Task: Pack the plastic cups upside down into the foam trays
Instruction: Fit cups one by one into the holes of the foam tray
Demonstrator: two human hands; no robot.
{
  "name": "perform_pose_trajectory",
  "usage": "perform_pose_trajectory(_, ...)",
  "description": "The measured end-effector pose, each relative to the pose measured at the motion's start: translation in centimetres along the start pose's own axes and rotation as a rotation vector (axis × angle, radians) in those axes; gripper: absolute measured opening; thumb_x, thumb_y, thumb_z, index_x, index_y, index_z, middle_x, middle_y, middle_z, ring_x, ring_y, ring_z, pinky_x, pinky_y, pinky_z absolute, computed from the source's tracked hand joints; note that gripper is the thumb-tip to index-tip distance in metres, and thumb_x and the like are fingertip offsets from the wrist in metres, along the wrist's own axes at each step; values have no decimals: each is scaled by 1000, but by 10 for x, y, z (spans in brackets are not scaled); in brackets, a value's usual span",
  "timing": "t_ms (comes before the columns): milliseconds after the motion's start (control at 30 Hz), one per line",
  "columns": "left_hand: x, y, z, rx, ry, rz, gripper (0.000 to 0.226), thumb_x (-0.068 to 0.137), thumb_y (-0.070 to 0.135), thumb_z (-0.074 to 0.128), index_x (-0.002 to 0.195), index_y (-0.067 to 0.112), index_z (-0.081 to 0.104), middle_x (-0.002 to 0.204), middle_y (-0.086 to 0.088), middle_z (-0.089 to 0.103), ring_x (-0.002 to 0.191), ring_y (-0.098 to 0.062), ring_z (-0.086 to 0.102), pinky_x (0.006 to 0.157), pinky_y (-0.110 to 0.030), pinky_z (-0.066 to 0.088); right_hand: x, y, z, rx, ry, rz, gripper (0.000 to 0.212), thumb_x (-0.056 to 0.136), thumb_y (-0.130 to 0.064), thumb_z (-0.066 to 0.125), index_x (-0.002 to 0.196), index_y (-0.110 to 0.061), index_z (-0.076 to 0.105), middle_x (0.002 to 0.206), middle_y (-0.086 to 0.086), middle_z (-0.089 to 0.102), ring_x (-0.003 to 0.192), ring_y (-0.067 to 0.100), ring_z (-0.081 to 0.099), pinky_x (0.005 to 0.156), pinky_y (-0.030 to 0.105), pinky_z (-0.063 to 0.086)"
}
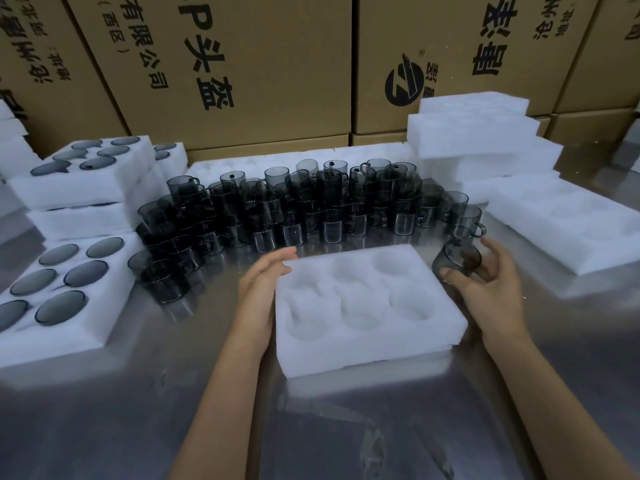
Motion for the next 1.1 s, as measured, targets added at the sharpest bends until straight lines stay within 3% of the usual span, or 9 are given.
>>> perform_pose_trajectory(100, -5, 9, -4, 90, 28, 41, 30, 90, 7, 58, 102, 27, 78, 113, 9, 73, 112, -22, 66, 102, -47, 51, -7, -14, -4, 28, 12, -65, 61, 79, 1, 81, 129, -23, 57, 123, -3, 67, 104, -3, 66, 97, 22, 51)
perform_pose_trajectory(167, -11, 20, -2, 160, 28, 117, 31, 89, 9, 60, 101, 32, 78, 106, 18, 72, 113, -14, 64, 105, -46, 48, -16, -28, -4, 20, 29, -155, 58, 79, -3, 82, 128, -26, 61, 121, -6, 69, 110, 5, 66, 95, 17, 51)
perform_pose_trajectory(233, -17, 32, 4, 214, 24, 196, 31, 90, 7, 60, 101, 31, 78, 103, 17, 73, 110, -14, 65, 104, -45, 49, -25, -51, 5, 21, 3, -259, 56, 77, -9, 85, 123, -31, 62, 113, -19, 69, 106, 0, 66, 93, 14, 51)
perform_pose_trajectory(300, -22, 42, 11, 259, 15, 284, 30, 91, 4, 60, 103, 26, 76, 107, 13, 73, 112, -12, 64, 105, -45, 49, -34, -78, 30, 13, -113, -364, 57, 75, -11, 87, 120, -36, 61, 109, -28, 67, 103, -3, 66, 92, 13, 50)
perform_pose_trajectory(500, -34, 56, 23, 299, -82, 452, 50, 91, -6, 59, 129, 27, 62, 130, 15, 64, 125, 2, 54, 112, -32, 42, -66, -116, 132, -47, -581, -466, 56, 77, -8, 82, 124, -26, 59, 115, -15, 66, 107, 8, 65, 93, 27, 54)
perform_pose_trajectory(633, -33, 54, 27, 213, -148, 466, 59, 88, -15, 58, 128, 28, 60, 133, 9, 64, 126, -4, 57, 109, -27, 44, -77, -99, 153, -85, -604, -482, 59, 75, 0, 77, 126, -21, 57, 119, -11, 65, 114, 17, 61, 100, 42, 49)
perform_pose_trajectory(800, -28, 52, 25, 164, -196, 463, 51, 87, -16, 57, 127, 15, 65, 124, 3, 70, 118, -10, 64, 101, -22, 49, -79, -92, 146, -117, -571, -503, 60, 75, -5, 73, 127, -30, 55, 120, -19, 61, 118, 15, 58, 100, 38, 49)
perform_pose_trajectory(967, -27, 52, 20, 122, -193, 451, 55, 83, 3, 62, 132, 29, 60, 131, 10, 65, 118, -10, 63, 90, -17, 50, -85, -90, 143, -64, -647, -446, 61, 73, -1, 68, 126, -28, 55, 119, -18, 63, 118, 14, 59, 103, 34, 47)
perform_pose_trajectory(1100, -23, 51, 11, 92, -195, 388, 44, 82, 18, 63, 125, 25, 69, 129, 0, 67, 122, -22, 62, 106, -44, 47, -87, -86, 147, -59, -733, -402, 61, 73, 4, 69, 126, -24, 57, 118, -16, 65, 116, 11, 60, 103, 28, 47)
Point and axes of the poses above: each hand's wrist, its own x-axis towards the middle knuckle, its own z-axis out of the palm, y = z × x, the point moved 7 cm from there along x, towards the middle knuckle
